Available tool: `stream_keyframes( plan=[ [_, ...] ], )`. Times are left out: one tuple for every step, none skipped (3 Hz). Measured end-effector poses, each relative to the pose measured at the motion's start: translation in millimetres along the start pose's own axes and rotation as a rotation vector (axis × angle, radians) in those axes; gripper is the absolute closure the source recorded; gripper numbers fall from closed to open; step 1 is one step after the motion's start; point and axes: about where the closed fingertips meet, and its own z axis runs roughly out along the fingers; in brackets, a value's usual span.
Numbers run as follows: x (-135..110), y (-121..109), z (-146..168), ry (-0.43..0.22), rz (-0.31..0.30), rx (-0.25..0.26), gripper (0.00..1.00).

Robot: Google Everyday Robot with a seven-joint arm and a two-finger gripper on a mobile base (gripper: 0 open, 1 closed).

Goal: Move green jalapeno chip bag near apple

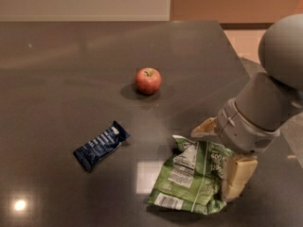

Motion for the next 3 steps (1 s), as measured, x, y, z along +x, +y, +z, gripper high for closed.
stream_keyframes(
  plan=[
    [-6,-1,-6,-0.016,-0.005,0.004,0.41],
    [-6,-4,-12,-0.023,0.004,0.009,0.65],
    [-5,-12,-20,-0.028,0.012,0.022,0.88]
  ],
)
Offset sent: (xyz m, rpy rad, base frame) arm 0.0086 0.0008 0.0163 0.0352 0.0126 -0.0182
